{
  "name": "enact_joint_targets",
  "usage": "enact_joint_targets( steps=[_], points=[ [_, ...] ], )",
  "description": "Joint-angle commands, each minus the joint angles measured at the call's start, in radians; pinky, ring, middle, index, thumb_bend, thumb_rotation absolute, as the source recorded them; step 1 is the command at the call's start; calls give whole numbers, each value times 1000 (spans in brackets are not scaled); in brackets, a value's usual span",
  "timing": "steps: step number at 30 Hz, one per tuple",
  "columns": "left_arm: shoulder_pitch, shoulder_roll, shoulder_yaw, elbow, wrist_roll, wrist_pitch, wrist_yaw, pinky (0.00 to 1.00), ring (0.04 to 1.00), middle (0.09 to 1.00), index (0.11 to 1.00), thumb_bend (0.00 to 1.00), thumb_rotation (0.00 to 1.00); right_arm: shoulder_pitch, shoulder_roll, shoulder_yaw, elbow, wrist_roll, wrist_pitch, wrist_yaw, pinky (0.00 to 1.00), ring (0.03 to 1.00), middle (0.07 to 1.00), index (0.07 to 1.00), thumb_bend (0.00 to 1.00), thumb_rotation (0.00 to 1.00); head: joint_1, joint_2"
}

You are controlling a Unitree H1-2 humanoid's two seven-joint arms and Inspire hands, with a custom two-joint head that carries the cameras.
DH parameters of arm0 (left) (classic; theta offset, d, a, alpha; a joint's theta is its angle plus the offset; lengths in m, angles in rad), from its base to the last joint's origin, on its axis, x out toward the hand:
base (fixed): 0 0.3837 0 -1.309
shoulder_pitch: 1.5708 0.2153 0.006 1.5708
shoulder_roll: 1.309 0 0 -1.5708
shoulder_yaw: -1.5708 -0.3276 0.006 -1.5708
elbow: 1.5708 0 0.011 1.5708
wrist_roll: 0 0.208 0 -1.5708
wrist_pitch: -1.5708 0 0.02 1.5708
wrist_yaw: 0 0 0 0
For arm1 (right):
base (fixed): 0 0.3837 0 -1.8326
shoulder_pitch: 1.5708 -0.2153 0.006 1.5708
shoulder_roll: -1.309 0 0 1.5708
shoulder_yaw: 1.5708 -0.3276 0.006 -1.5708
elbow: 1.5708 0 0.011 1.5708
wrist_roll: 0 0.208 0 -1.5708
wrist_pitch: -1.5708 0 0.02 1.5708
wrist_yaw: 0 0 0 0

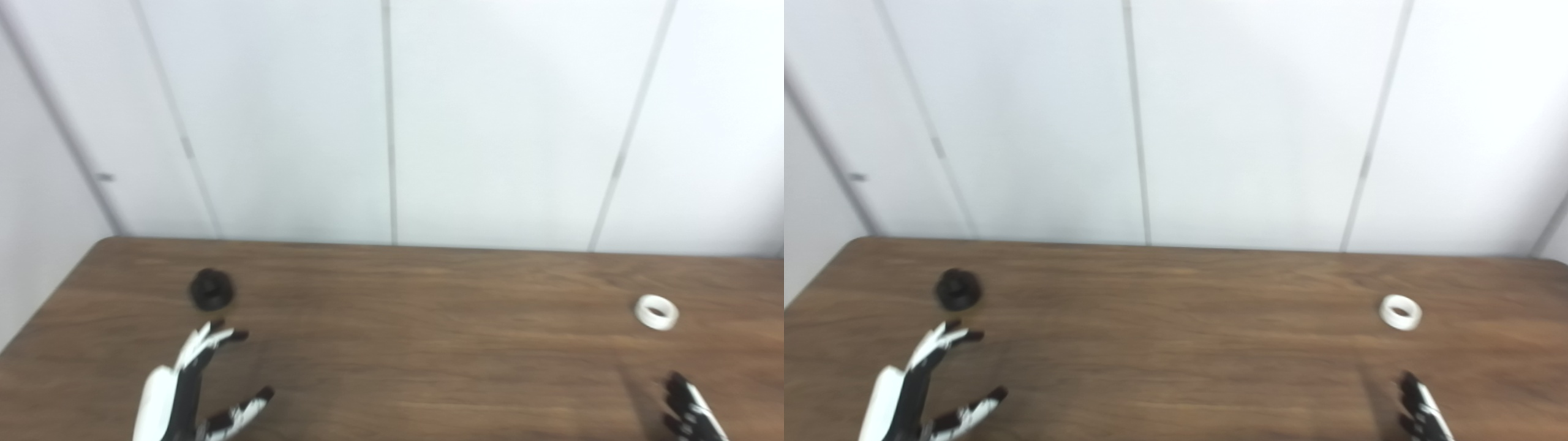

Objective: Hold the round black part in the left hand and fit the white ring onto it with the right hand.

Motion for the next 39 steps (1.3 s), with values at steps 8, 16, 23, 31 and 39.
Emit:
enact_joint_targets(
  steps=[8, 16, 23, 31, 39],
  points=[
    [-146, 71, 106, 5, 28, 187, -3, 1000, 1000, 974, 723, 872, 238, -23, -39, -40, 16, 13, -24, 2, 933, 1000, 1000, 1000, 548, 710, 126, -9],
    [-253, 161, 103, 65, 59, 350, -64, 1000, 1000, 1000, 744, 965, 303, -30, -58, -59, 48, 47, -39, 32, 984, 1000, 1000, 1000, 482, 715, 207, -14],
    [-339, 212, 52, 161, 56, 428, -100, 1000, 1000, 1000, 754, 1000, 370, -34, -80, -72, 96, 77, -67, 55, 1000, 1000, 1000, 1000, 437, 706, 259, -24],
    [-437, 217, 39, 287, 9, 483, -236, 1000, 1000, 1000, 832, 1000, 483, -25, -91, -82, 98, 70, -69, 60, 1000, 1000, 1000, 1000, 483, 750, 272, -21],
    [-505, 258, -6, 420, 41, 483, -373, 1000, 1000, 1000, 906, 1000, 406, -12, -92, -87, 94, 74, -70, 68, 1000, 1000, 1000, 1000, 460, 716, 268, -24]
  ],
)
